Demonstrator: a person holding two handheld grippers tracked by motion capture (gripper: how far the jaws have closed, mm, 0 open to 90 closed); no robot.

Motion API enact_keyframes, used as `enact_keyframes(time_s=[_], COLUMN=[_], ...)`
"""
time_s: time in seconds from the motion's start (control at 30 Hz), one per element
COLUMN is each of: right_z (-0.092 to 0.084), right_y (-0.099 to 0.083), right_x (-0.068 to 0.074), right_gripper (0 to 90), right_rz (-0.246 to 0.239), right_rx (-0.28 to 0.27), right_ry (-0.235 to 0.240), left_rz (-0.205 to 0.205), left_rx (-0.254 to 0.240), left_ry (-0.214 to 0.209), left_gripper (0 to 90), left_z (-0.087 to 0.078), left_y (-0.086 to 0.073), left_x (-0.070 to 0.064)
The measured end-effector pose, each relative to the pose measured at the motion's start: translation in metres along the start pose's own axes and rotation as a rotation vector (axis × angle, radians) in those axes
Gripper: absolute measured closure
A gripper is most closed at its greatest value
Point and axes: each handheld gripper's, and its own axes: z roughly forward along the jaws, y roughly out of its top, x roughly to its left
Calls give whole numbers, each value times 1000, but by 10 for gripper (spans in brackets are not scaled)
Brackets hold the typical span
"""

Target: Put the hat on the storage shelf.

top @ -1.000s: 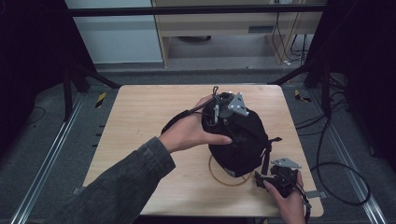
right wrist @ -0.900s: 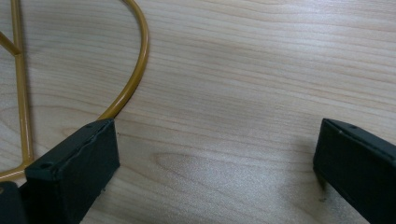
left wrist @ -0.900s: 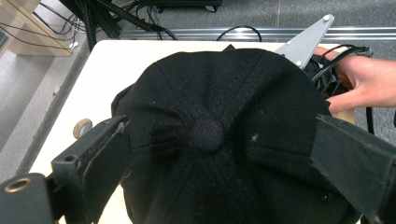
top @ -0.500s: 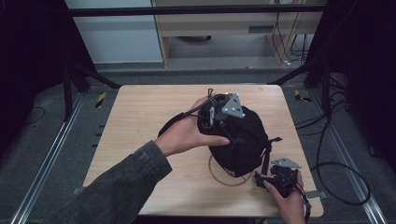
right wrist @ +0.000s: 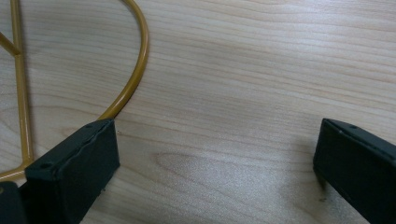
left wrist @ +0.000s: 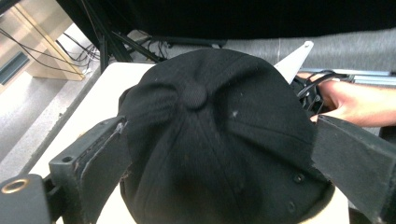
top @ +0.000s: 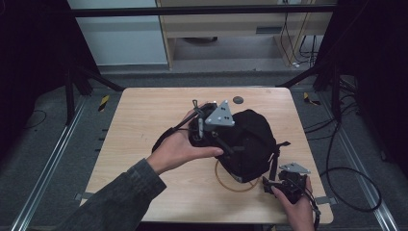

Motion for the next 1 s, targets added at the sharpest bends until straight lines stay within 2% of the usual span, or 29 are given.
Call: enact_keyframes(time_s=[0.17, 0.23, 0.3, 0.47, 0.63, 0.83, 0.93, 1.0], right_z=[0, 0, 0, 0, -1, -1, -1, -1], right_y=[0, 0, 0, 0, -1, -1, -1, -1], right_x=[0, 0, 0, 1, 1, 1, 1, 1], right_gripper=[4, 4, 4, 4, 4, 4, 4, 4], right_rz=[1, 1, 2, 4, 2, 2, 2, 2], right_rx=[0, 1, 0, -1, -2, -2, -2, -2], right_ry=[0, 0, -1, 0, -1, -1, -1, -1], left_rz=[-26, -7, -9, -41, -56, -110, -117, -121], left_rx=[-21, -15, -19, -33, -21, -10, 5, 14], left_ry=[11, 28, 31, 38, 47, 67, 82, 78], left_gripper=[43, 43, 42, 41, 31, 32, 30, 29], left_z=[-11, -15, -18, -27, -33, -38, -39, -38], left_y=[-13, -19, -25, -41, -59, -84, -93, -98], left_x=[-1, -2, -3, -4, -2, 5, 3, 1])
